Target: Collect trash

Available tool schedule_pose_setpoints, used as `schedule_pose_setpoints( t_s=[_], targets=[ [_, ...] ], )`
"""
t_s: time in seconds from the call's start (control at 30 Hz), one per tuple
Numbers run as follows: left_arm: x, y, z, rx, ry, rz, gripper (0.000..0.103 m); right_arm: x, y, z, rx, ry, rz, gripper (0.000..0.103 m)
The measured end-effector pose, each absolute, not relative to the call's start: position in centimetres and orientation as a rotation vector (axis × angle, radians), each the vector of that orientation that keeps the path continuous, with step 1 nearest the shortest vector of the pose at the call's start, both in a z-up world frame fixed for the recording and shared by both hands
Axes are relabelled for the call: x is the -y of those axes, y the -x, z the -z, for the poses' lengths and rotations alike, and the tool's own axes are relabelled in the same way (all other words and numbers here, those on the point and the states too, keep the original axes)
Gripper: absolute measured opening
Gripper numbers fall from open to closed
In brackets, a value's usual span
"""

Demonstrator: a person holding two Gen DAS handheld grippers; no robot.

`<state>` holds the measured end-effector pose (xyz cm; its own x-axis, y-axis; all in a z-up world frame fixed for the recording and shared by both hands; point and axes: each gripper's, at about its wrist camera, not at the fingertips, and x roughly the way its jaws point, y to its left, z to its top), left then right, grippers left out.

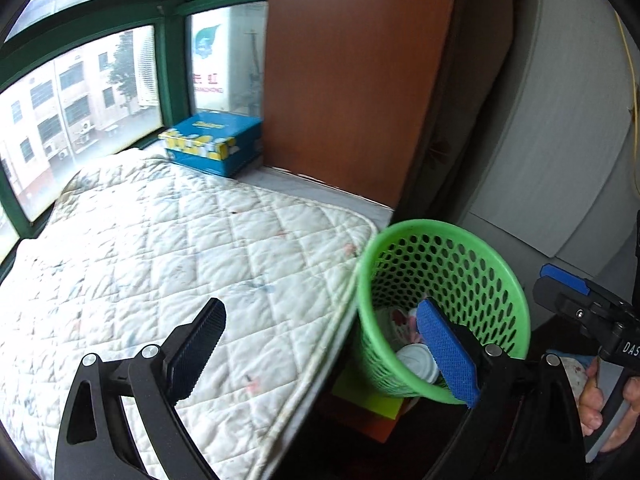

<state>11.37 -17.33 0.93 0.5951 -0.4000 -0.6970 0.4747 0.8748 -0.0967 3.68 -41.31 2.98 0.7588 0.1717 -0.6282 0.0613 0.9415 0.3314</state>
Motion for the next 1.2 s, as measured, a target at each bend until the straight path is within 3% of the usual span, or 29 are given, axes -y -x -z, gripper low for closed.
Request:
schedule_pose_setpoints(
  t_s=[0.63, 1.2],
  targets=[
    [6.9, -9.4, -1.8, -0.724, -0.032, 0.217, 0.094, 33.9, -4.6, -4.1, -0.670, -0.198, -0.080, 0.096],
    [4.6, -7.2, -1.8, -0.687, -0.024, 0.122, 0.096, 31.0, -4.5, -3.7, -0.674, -0.156, -0.092, 0.098]
  ],
)
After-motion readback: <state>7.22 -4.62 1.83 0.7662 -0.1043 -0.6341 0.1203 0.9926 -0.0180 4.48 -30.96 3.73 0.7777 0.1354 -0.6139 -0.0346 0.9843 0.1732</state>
